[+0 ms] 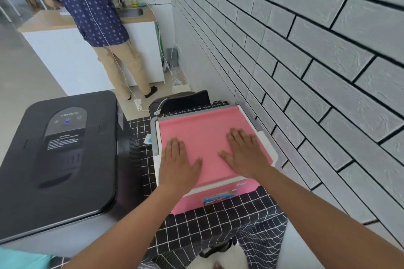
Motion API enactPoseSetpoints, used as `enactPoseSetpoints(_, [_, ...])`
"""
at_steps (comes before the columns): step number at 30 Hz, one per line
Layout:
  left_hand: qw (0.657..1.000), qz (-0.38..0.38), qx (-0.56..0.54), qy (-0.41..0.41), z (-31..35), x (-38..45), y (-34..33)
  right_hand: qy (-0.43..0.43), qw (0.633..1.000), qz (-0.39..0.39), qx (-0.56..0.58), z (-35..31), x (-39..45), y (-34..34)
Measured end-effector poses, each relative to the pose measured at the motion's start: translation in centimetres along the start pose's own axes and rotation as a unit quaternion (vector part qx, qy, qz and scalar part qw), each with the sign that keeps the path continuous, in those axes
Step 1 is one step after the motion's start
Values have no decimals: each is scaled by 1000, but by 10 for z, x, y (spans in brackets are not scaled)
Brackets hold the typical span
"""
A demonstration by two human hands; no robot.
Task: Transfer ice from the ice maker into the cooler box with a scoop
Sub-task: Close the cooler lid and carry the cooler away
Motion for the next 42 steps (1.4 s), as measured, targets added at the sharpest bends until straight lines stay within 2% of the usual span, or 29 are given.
enactPoseSetpoints(8, [1000,4,0,-26,1,10,5,7,1000,19,18,2,3,4])
enactPoseSetpoints(11, [999,-1,-16,-45,0,33,13,38,998,41,22,8,17,22])
enactPoseSetpoints(14, [999,-27,9,-40,-4,71,25,53,997,-21,49,18,46,35])
enactPoseSetpoints(17, [998,-49,48,-14,-14,115,46,74,994,-74,11,23,85,51])
enactPoseSetpoints(20, [992,-110,57,19,-20,139,58,108,987,-120,-21,15,116,67])
enactPoseSetpoints(24, [978,-196,43,59,-15,155,56,104,972,-209,-37,6,146,69])
enactPoseSetpoints(28, [969,-231,61,64,-7,164,58,108,966,-230,-49,4,161,62])
enactPoseSetpoints(31, [972,-200,109,60,-1,159,63,114,972,-200,-52,3,161,62])
enactPoseSetpoints(34, [980,-102,167,17,6,144,65,112,982,-143,-58,2,152,67])
enactPoseSetpoints(37, [986,2,165,-14,8,123,69,110,990,-44,-73,3,134,76])
enactPoseSetpoints(42, [980,110,143,-79,10,89,86,120,982,142,-28,14,90,87])
Point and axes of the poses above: each hand's wrist, its own x-axis towards the middle knuckle, its own y-axis out of the back of the hand, z = x × y, the point moved 3 cm from there along x, towards the middle knuckle, and after that the axes turned 5 degrees about -x, right-handed, at the moved point
